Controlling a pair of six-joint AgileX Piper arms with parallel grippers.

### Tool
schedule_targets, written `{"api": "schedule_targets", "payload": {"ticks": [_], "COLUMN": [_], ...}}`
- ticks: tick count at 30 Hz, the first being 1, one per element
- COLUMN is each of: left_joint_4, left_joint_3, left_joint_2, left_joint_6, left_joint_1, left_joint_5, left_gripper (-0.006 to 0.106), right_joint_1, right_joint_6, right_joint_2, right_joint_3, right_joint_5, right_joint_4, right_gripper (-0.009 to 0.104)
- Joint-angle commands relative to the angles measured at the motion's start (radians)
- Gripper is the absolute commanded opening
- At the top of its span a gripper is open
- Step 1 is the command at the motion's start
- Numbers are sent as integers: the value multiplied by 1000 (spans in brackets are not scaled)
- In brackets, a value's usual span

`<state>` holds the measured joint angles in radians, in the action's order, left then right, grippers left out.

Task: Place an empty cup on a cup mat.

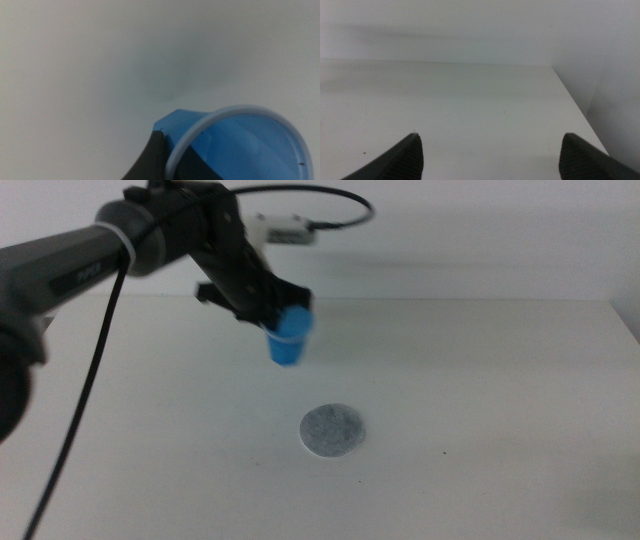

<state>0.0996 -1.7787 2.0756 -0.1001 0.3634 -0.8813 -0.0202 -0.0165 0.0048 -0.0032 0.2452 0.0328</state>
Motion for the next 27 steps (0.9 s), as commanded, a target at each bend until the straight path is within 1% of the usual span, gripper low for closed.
{"api": "schedule_targets", "payload": {"ticks": [1, 4, 9, 14, 24, 27], "left_joint_4": [17, 14, 21, 54, 86, 86], "left_joint_3": [131, 252, 299, 301, 301, 301], "left_joint_2": [-83, -140, -129, -103, -83, -83], "left_joint_6": [-39, -103, -150, -152, -139, -134], "left_joint_1": [56, 111, 166, 177, 180, 180], "left_joint_5": [74, 117, 167, 147, 98, 100], "left_gripper": [-2, -2, -2, -2, -1, 1], "right_joint_1": [2, 2, 2, 2, 2, 2], "right_joint_6": [-4, -4, -4, -4, -4, -4], "right_joint_2": [-5, -5, -5, -5, -5, -5], "right_joint_3": [3, 3, 3, 3, 3, 3], "right_joint_5": [-7, -7, -7, -7, -7, -7], "right_joint_4": [5, 5, 5, 5, 5, 5], "right_gripper": [93, 93, 93, 93, 93, 93]}}
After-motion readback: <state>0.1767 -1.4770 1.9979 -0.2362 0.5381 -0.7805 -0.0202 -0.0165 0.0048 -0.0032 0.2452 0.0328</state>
